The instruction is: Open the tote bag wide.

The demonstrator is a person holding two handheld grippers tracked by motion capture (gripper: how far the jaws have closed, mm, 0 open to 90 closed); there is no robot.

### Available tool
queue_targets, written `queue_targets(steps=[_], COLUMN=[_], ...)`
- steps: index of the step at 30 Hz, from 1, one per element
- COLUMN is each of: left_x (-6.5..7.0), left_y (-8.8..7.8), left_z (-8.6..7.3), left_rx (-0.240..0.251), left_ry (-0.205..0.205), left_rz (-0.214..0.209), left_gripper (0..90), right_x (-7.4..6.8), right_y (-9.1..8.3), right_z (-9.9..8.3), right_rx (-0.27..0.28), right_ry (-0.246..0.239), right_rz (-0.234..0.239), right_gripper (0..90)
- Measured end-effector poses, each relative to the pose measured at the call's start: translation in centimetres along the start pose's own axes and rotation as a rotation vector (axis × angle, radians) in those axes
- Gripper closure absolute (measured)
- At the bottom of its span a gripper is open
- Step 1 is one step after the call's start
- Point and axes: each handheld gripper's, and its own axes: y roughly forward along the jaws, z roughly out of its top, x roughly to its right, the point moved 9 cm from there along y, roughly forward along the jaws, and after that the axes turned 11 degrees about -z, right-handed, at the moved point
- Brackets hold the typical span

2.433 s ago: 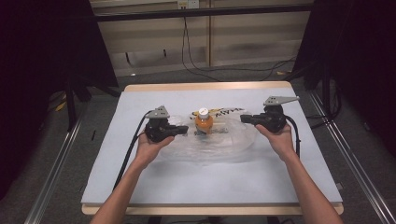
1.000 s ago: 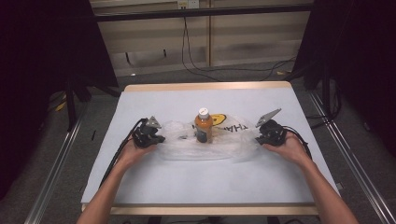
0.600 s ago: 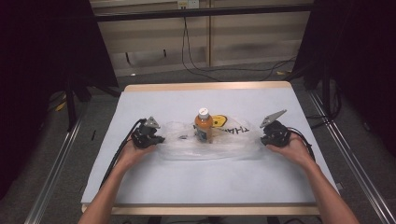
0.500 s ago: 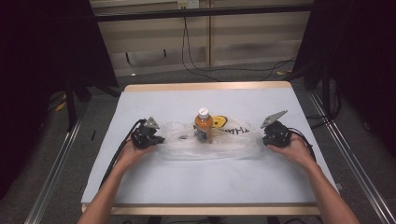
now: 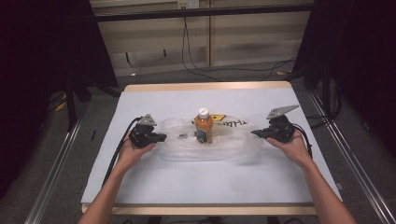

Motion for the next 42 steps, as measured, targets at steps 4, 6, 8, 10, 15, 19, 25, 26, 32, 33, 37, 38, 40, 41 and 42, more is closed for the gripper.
queue_targets(steps=[4, 6, 8, 10, 15, 19, 25, 26, 32, 33, 37, 38, 40, 41, 42], left_x=[0.8, 1.1, 1.6, 2.3, 3.8, 4.4, 4.9, 5.1, 5.3, 5.4, 5.6, 5.8, 6.3, 6.6, 6.8], left_y=[-0.5, -0.5, -0.5, -0.1, 1.3, 2.7, 5.6, 6.0, 7.2, 7.3, 8.0, 8.1, 8.3, 8.4, 8.4], left_z=[1.1, 1.7, 2.3, 2.9, 4.4, 5.3, 5.2, 5.2, 4.5, 4.4, 3.9, 3.7, 3.4, 3.2, 3.0], left_rx=[0.025, 0.037, 0.044, 0.049, 0.032, 0.027, -0.041, -0.044, -0.101, -0.101, -0.116, -0.125, -0.143, -0.152, -0.160], left_ry=[0.023, 0.041, 0.054, 0.063, 0.099, 0.088, 0.085, 0.080, 0.074, 0.074, 0.064, 0.069, 0.084, 0.094, 0.097], left_rz=[0.000, 0.008, -0.008, -0.019, -0.061, -0.098, -0.133, -0.141, -0.139, -0.141, -0.150, -0.150, -0.158, -0.164, -0.172], left_gripper=[90.0, 90.0, 90.0, 90.0, 90.0, 90.0, 90.0, 90.0, 90.0, 90.0, 90.0, 90.0, 90.0, 90.0, 90.0], right_x=[-0.4, -0.6, -0.9, -1.2, -2.2, -3.3, -4.5, -4.6, -5.7, -5.8, -6.0, -6.1, -6.2, -6.3, -6.3], right_y=[-0.7, -0.8, -0.9, -0.8, -0.2, 1.2, 4.8, 5.3, 7.9, 8.3, 9.7, 10.1, 11.0, 11.3, 11.7], right_z=[1.4, 2.2, 2.9, 3.7, 6.1, 7.7, 8.4, 8.4, 7.7, 7.5, 6.5, 6.2, 5.8, 5.7, 5.5], right_rx=[0.050, 0.067, 0.078, 0.086, 0.084, 0.035, -0.102, -0.117, -0.198, -0.210, -0.262, -0.271, -0.294, -0.301, -0.318], right_ry=[0.009, 0.012, 0.006, 0.000, -0.027, -0.063, -0.122, -0.131, -0.158, -0.168, -0.178, -0.180, -0.188, -0.185, -0.177], right_rz=[0.017, 0.021, 0.030, 0.041, 0.065, 0.094, 0.117, 0.115, 0.140, 0.142, 0.150, 0.154, 0.152, 0.157, 0.149], right_gripper=[90.0, 90.0, 90.0, 90.0, 90.0, 90.0, 90.0, 90.0, 90.0, 90.0, 90.0, 90.0, 90.0, 90.0, 90.0])
